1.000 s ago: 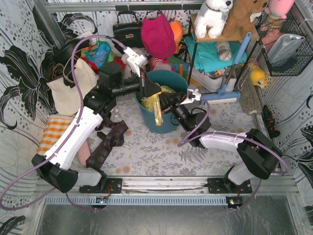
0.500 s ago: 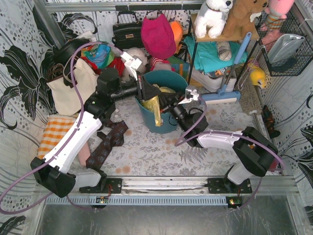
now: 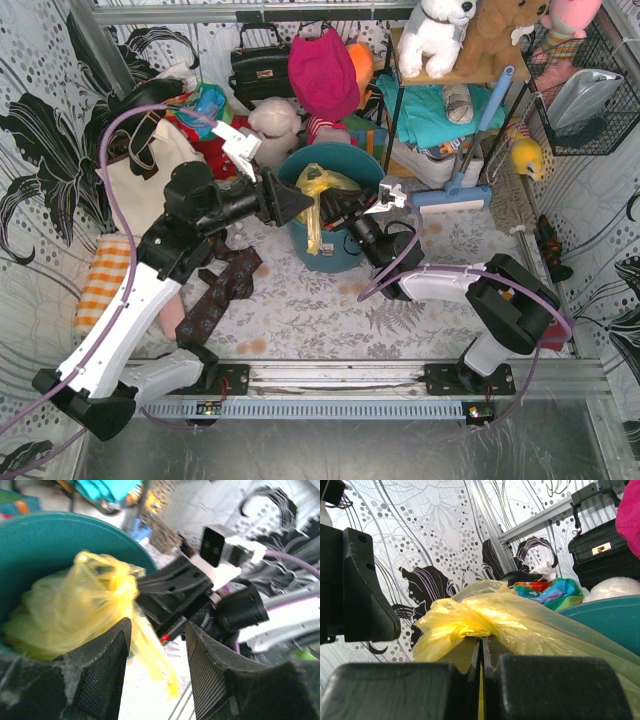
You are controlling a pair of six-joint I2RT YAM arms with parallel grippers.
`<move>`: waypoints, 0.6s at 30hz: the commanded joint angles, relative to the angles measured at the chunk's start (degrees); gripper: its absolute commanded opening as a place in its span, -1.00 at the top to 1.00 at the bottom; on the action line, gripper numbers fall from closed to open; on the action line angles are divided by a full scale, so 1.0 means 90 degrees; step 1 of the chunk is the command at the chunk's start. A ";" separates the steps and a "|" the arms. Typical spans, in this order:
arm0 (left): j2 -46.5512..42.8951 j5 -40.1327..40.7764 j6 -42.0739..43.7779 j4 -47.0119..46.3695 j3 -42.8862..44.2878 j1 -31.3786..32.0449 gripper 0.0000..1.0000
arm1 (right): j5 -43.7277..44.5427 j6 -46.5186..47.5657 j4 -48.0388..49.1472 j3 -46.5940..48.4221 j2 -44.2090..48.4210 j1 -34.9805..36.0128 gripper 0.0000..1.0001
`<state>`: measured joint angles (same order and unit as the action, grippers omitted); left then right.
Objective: Tie the trash bag
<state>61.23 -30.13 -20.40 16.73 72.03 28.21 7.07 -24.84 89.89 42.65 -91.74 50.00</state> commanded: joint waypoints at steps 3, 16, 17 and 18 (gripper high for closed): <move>-0.0405 0.2344 0.0241 -0.0153 0.0138 0.0004 -0.17 | -0.0141 -0.0082 0.0813 0.0075 0.0050 -0.0020 1.00; 0.0972 0.2224 -0.0210 -0.0391 0.0731 -0.0047 -0.24 | -0.0195 -0.0007 0.0794 0.0026 0.0125 -0.0026 1.00; 0.1008 0.2194 -0.0229 -0.0384 0.0736 -0.0063 -0.23 | -0.0209 -0.0003 0.0794 0.0034 0.0125 -0.0020 1.00; 0.1047 0.2166 -0.0254 -0.0364 0.0739 -0.0072 -0.21 | -0.0209 0.0009 0.0778 0.0049 0.0122 -0.0023 1.00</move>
<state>70.43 -9.26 -21.23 16.69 76.09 28.08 6.35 -24.80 90.13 42.65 -91.74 50.00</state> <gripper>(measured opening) 0.617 0.003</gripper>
